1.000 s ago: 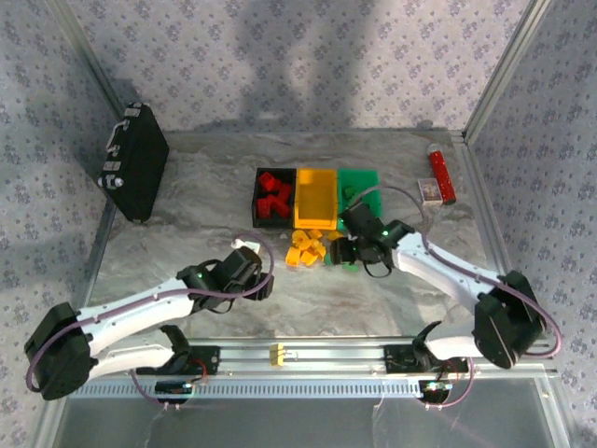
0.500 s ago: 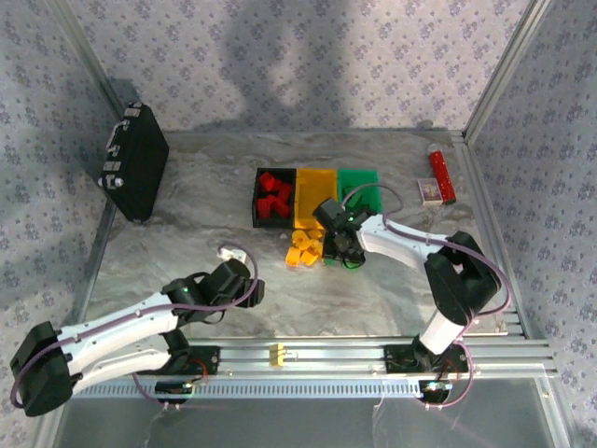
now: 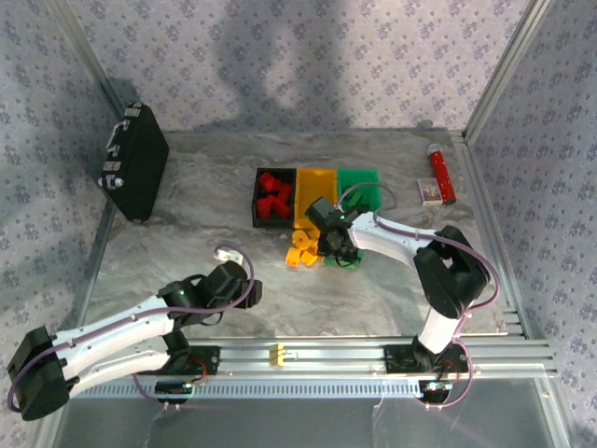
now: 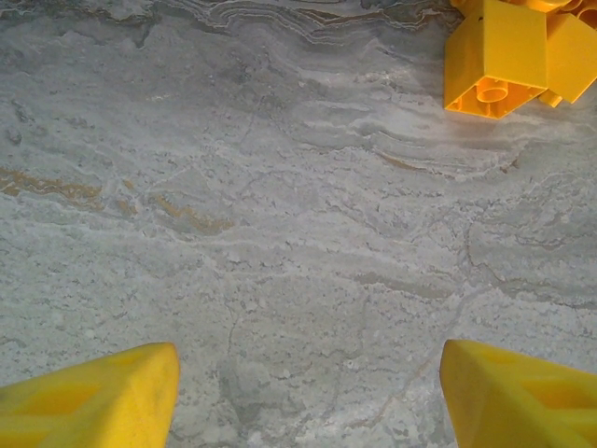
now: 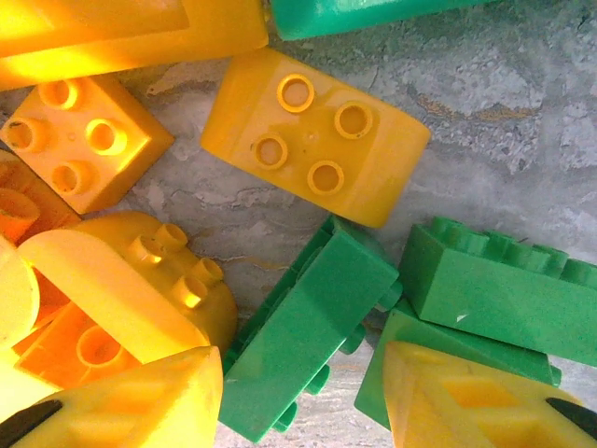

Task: Sort the legos into containers by color
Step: Pick up the lego from the center of the table.

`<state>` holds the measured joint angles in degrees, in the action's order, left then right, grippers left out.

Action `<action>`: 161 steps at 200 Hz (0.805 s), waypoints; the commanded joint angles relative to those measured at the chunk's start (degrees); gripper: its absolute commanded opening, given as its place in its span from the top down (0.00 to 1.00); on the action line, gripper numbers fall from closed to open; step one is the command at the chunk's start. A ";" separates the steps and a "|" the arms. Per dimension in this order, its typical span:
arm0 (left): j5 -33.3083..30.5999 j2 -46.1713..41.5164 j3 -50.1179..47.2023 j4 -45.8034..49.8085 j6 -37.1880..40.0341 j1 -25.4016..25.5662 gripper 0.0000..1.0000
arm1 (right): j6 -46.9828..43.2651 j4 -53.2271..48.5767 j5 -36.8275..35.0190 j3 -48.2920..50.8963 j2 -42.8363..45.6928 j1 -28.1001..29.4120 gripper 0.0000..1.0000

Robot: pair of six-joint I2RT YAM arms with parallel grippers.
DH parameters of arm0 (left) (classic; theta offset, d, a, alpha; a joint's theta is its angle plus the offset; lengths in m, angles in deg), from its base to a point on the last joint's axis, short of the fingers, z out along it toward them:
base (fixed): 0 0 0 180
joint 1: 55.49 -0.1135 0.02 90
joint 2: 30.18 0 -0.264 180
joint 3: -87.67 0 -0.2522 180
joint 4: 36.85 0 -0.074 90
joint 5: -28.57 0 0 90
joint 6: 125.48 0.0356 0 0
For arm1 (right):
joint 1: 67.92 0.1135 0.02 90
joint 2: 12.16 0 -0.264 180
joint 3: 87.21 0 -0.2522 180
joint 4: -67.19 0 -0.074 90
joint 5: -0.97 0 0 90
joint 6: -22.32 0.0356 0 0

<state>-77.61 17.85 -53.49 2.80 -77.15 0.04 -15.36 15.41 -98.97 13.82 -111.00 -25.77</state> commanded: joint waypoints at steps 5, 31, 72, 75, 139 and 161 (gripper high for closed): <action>-1.33 -0.61 -0.78 0.54 -0.47 0.25 0.26 | 1.96 -2.06 -1.47 -1.19 -2.35 -0.07 0.48; -1.14 -0.99 -1.16 0.83 -0.78 0.28 0.26 | 2.27 -1.90 -1.85 -0.71 -2.93 -0.66 0.48; -1.55 -2.49 -2.09 0.45 -1.31 0.28 0.27 | 1.65 -2.40 -2.37 -1.12 -3.94 -1.52 0.49; -1.50 -2.52 -2.18 0.47 -1.31 0.28 0.28 | 1.58 -2.41 -2.38 -1.17 -3.98 -1.62 0.50; -1.66 -2.77 -2.80 0.04 -1.59 0.28 0.29 | 0.91 -3.72 -2.19 -5.91 -7.21 -1.75 0.52; -1.77 -3.10 -2.59 0.60 -1.53 0.29 0.29 | 1.03 -3.97 -2.15 -6.05 -7.70 -1.08 0.52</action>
<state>-77.88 15.84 -55.50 2.78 -78.25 0.04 -14.53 13.95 -100.76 8.51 -116.97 -27.50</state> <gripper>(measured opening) 0.712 0.480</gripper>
